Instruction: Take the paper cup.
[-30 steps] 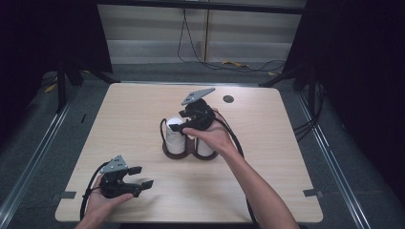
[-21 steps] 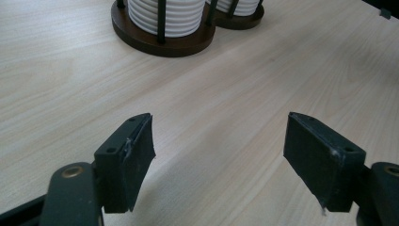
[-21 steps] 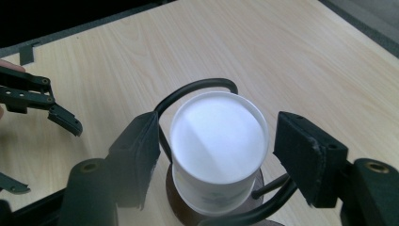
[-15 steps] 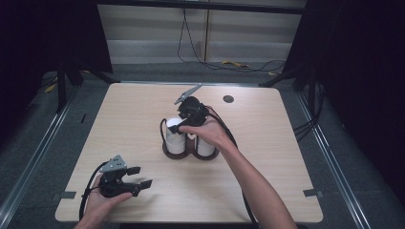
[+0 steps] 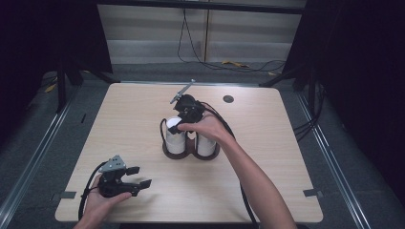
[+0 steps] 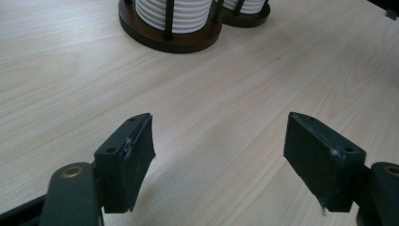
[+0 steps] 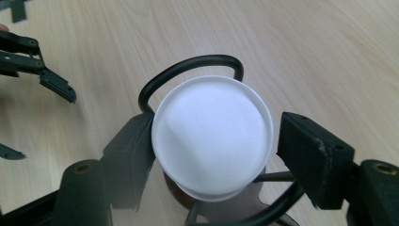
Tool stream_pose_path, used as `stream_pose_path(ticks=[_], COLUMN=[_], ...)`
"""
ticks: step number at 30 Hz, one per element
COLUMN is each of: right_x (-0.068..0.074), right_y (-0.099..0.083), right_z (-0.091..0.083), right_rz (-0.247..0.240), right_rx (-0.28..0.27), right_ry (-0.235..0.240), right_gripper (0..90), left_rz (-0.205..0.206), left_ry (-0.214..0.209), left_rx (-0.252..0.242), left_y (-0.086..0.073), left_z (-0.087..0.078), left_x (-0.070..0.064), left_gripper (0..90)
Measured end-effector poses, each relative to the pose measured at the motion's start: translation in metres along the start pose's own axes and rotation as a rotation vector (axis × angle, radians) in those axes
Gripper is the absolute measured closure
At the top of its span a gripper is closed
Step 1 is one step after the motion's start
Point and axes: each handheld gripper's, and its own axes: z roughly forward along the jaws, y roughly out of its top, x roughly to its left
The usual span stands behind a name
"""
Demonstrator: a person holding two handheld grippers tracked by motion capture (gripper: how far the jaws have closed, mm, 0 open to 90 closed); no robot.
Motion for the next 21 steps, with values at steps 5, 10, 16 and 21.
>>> stream_pose_path(ticks=[5, 10, 16, 21], right_x=[-0.0001, -0.0025, -0.0027, -0.0019], right_y=[0.0011, 0.0024, 0.0034, 0.0033], right_z=[0.0061, 0.0055, 0.0097, 0.0109], right_rz=[-0.016, -0.008, -0.015, -0.029], right_rx=[0.039, 0.037, 0.088, 0.102], right_ry=[0.004, 0.003, 0.027, 0.027], right_gripper=[30.1, 31.1, 32.2, 33.3], left_rz=[0.005, -0.001, 0.002, 0.003], left_ry=[-0.001, -0.002, -0.003, -0.012], left_rx=[0.007, 0.003, 0.01, -0.002], left_y=[-0.0005, -0.0004, -0.0005, -0.0001], left_z=[0.0009, 0.0007, 0.0013, 0.0003], left_x=[-0.0006, -0.0003, -0.0001, 0.0], left_gripper=[24.7, 24.7, 24.6, 24.1])
